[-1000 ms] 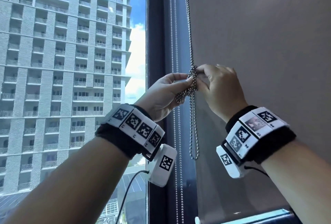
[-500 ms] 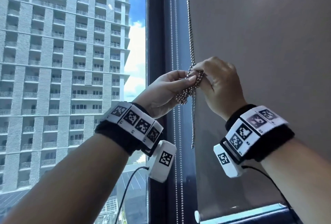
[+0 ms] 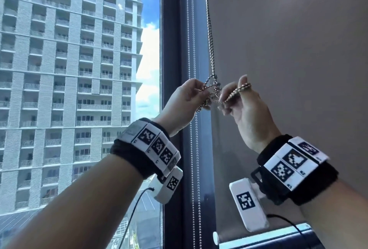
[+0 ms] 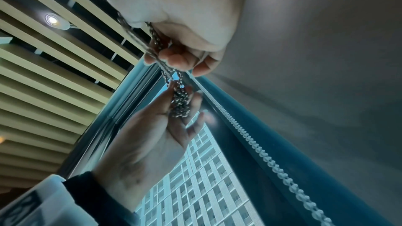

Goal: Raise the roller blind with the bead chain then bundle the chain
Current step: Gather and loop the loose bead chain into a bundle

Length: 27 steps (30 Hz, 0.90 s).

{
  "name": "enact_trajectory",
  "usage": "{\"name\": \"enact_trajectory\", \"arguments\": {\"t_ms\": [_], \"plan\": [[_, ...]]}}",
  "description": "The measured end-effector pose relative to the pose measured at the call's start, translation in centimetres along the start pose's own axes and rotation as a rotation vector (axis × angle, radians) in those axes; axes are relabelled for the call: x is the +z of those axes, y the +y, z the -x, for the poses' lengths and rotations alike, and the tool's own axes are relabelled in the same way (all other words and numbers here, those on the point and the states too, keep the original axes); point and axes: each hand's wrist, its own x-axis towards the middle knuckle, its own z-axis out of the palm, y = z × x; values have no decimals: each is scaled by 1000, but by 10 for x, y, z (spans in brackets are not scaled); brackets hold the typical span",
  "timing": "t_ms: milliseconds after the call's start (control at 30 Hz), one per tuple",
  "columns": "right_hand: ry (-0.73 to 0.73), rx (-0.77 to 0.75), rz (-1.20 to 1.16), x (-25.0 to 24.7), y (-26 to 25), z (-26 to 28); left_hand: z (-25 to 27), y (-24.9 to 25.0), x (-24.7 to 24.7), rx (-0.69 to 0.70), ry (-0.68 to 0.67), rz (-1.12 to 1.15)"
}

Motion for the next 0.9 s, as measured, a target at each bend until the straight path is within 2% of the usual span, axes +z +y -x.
{"name": "enact_trajectory", "arguments": {"t_ms": [133, 267, 367, 400, 467, 533, 700, 900], "plan": [[-5, 103, -14, -15, 8, 17, 3, -7, -9, -59, 7, 41], [-4, 112, 220, -22, 16, 36, 7, -13, -13, -99, -11, 93], [-86, 133, 400, -16, 23, 59, 9, -15, -8, -112, -10, 187], [-119, 160, 423, -12, 28, 68, 10, -15, -7, -115, -6, 202], [-97, 201, 353, -4, 37, 83, 12, -16, -2, -117, -12, 223], [-52, 202, 310, -1, 45, 90, 15, -15, 5, -125, -28, 245], [-120, 145, 531, 2, 57, 93, 21, -9, 22, -205, -78, 366], [-132, 101, 600, 4, 64, 95, 23, -9, 24, -247, -53, 442]]}}
